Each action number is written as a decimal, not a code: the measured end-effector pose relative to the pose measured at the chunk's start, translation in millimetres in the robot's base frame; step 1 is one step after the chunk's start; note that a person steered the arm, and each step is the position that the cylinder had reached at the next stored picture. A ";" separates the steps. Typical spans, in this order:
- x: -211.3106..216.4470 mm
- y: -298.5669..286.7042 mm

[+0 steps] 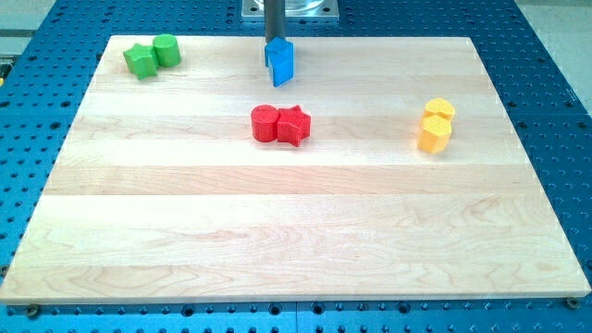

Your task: Push the green star to the bottom left corner of the board

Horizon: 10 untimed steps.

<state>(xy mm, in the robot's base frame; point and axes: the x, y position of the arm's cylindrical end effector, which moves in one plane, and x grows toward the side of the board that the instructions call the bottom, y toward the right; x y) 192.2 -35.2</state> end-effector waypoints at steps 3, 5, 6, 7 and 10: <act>-0.9 -84.3; 41.3 -149.4; 63.2 -163.5; 47.0 -170.8; 16.3 -206.1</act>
<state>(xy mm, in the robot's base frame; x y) 208.6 -241.3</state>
